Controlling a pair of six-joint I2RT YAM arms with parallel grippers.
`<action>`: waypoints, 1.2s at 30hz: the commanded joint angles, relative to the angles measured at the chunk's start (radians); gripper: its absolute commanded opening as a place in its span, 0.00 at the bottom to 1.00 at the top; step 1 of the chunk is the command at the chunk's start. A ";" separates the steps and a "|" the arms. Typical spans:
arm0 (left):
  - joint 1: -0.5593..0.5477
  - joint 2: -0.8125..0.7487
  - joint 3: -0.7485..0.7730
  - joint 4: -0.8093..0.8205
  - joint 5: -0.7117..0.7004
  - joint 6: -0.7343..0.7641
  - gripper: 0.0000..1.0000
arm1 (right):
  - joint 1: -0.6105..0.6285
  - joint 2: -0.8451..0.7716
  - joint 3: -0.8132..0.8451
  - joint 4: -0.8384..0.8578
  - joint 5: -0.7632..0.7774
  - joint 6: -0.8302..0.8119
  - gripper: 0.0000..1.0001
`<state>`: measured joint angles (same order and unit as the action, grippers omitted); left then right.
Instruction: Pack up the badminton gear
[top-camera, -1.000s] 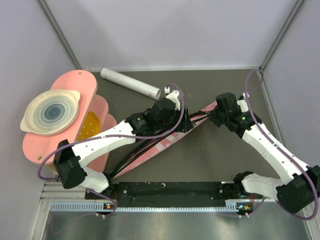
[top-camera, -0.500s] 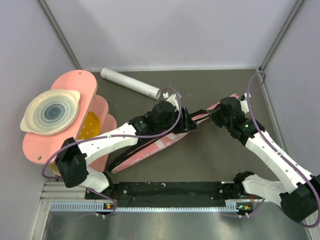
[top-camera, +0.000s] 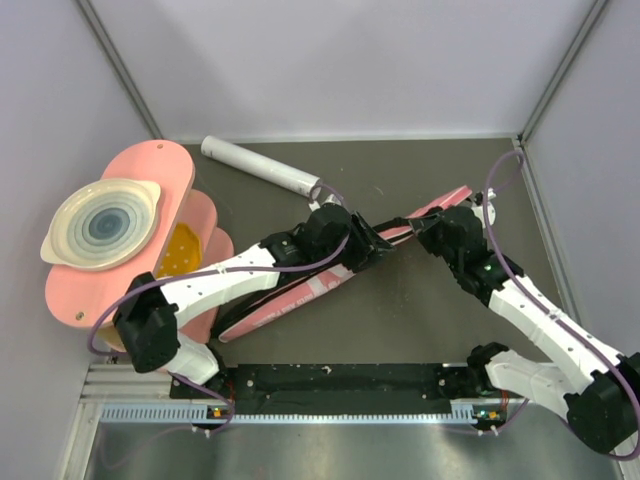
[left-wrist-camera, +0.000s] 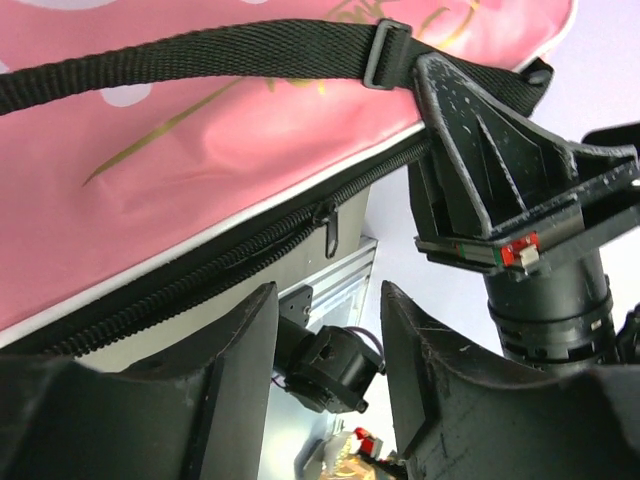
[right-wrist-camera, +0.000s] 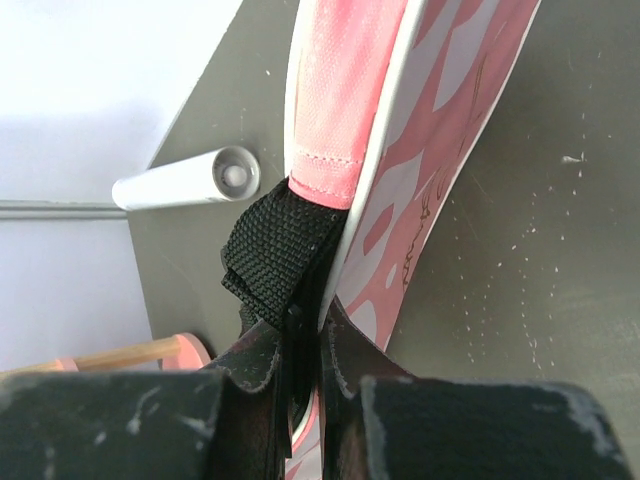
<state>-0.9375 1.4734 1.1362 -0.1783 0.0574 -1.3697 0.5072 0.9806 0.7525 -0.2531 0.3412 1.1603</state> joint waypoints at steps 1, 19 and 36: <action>0.002 0.018 0.023 0.031 -0.045 -0.135 0.49 | 0.011 -0.045 -0.004 0.169 0.074 -0.051 0.00; 0.005 0.091 0.072 0.079 -0.077 -0.057 0.36 | 0.014 -0.072 -0.038 0.186 0.084 -0.111 0.00; 0.014 0.123 0.102 0.111 -0.062 -0.002 0.25 | 0.017 -0.099 -0.059 0.206 0.079 -0.154 0.00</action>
<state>-0.9363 1.6001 1.2076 -0.1146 0.0216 -1.3827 0.5144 0.9173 0.6804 -0.1528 0.3847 1.0504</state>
